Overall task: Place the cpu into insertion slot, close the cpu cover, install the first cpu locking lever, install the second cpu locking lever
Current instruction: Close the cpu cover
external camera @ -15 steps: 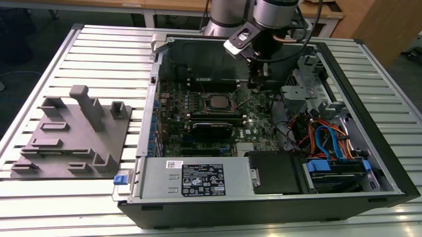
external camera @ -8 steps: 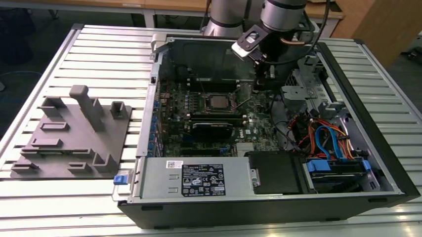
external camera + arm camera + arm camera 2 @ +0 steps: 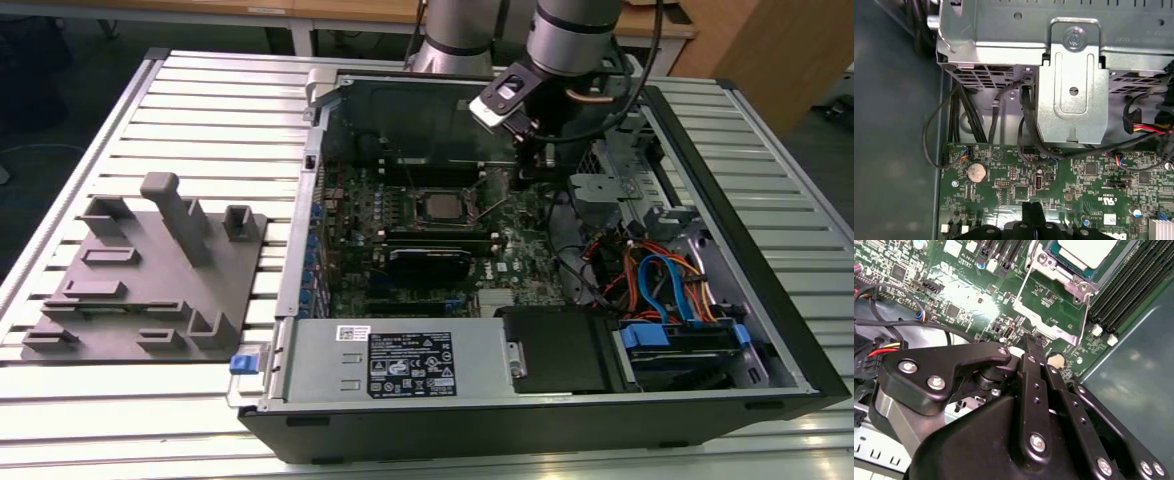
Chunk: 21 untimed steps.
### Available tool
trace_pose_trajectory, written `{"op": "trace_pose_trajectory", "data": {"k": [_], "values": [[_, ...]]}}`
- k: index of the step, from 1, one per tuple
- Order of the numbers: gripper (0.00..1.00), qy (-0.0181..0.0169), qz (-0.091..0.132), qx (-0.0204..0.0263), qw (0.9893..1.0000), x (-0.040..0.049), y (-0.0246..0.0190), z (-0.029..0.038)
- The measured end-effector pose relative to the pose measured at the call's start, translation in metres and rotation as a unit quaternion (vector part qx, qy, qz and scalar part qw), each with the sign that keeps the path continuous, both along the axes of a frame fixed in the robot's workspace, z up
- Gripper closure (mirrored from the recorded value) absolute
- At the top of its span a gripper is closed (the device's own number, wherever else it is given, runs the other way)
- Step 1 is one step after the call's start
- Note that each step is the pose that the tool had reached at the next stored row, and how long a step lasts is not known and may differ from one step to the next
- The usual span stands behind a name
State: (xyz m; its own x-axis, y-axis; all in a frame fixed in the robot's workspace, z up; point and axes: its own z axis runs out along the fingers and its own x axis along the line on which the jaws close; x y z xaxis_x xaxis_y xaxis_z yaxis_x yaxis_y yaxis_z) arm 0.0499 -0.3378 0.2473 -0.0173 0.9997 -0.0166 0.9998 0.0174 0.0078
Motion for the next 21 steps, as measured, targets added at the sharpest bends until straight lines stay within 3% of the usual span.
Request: {"op": "trace_pose_trajectory", "data": {"k": [12, 21], "values": [[0.90, 0.0000, 0.000, 0.0015, 1.0000, -0.0169, 0.0004, -0.0001], [0.90, 0.0000, 0.000, 0.0017, 1.0000, -0.0207, 0.0006, -0.0007]]}}
